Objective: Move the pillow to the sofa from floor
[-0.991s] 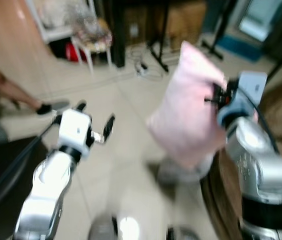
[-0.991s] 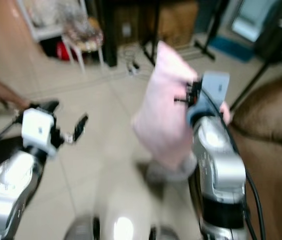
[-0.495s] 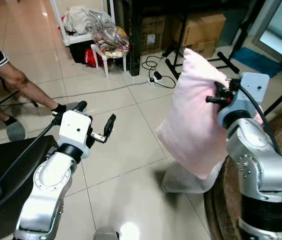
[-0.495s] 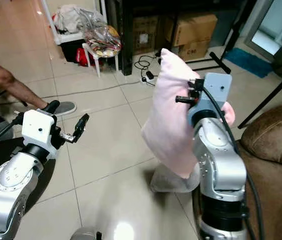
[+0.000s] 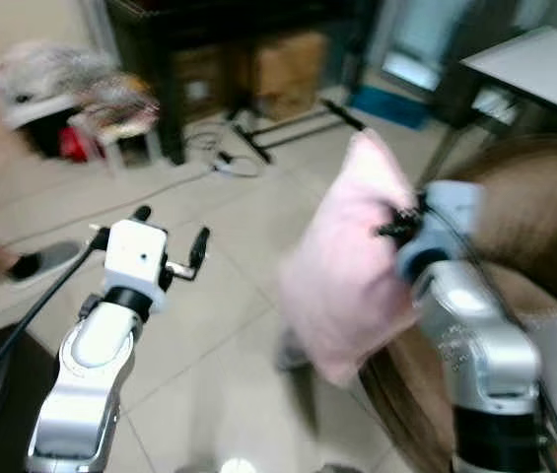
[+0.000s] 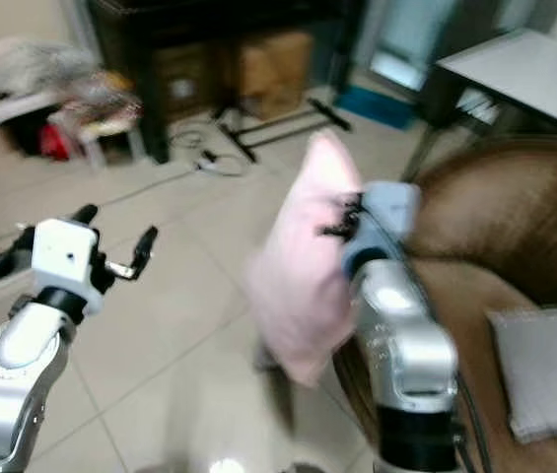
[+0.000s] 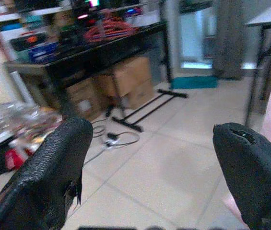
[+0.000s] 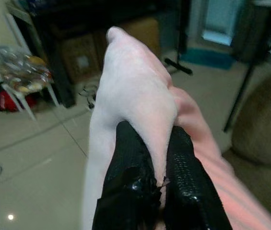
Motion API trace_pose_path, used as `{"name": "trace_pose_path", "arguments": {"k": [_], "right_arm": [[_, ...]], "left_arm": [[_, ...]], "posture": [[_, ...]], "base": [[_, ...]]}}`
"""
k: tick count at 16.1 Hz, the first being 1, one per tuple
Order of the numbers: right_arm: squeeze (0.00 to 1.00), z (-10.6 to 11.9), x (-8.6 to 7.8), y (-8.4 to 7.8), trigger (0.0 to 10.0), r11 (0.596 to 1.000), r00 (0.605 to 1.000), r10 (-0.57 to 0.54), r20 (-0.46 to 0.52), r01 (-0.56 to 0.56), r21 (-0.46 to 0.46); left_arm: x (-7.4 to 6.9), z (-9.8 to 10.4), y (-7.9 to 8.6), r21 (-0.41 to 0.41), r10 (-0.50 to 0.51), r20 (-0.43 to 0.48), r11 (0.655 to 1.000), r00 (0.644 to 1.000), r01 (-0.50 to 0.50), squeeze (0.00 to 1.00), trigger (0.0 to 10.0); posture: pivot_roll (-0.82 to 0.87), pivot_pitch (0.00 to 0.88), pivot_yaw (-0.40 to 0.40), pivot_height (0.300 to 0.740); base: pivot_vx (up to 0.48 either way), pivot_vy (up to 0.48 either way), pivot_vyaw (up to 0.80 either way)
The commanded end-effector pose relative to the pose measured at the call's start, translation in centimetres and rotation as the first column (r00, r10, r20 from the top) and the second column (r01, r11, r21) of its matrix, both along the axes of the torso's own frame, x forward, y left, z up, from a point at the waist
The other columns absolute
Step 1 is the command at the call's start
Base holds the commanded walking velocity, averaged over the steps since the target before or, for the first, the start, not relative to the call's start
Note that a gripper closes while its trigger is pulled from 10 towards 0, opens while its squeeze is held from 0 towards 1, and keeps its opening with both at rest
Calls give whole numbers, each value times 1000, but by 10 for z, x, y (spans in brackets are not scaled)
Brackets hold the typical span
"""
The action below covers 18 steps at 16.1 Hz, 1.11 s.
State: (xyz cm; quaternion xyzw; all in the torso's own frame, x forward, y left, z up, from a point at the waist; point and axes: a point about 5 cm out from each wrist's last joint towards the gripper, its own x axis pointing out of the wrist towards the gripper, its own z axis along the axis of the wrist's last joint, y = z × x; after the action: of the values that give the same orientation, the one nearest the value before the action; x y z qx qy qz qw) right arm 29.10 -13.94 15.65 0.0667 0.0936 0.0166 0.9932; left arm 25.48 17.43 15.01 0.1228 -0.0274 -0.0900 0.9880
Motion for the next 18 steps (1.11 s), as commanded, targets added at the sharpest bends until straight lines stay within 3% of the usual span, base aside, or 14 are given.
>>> {"name": "trace_pose_path", "arguments": {"k": [1,9,18], "right_arm": [[0,7,0,-9,10000,999,998,-31,47,32,-9],[0,3,-1,0,10000,1000,999,16,43,-15,-14],[0,1,1,5,10000,999,998,39,45,-38,-37]], "left_arm": [[1,2,-1,12,8,13,1000,1000,-8,0,10000],[2,7,3,-17,15,37,1000,999,-14,0,10000],[1,5,3,-15,13,24,1000,1000,-12,0,10000]], "posture": [[31,0,-27,740],[32,0,-18,740],[40,0,-23,740]], "base": [[0,0,-788],[37,0,-780],[324,0,0]]}}
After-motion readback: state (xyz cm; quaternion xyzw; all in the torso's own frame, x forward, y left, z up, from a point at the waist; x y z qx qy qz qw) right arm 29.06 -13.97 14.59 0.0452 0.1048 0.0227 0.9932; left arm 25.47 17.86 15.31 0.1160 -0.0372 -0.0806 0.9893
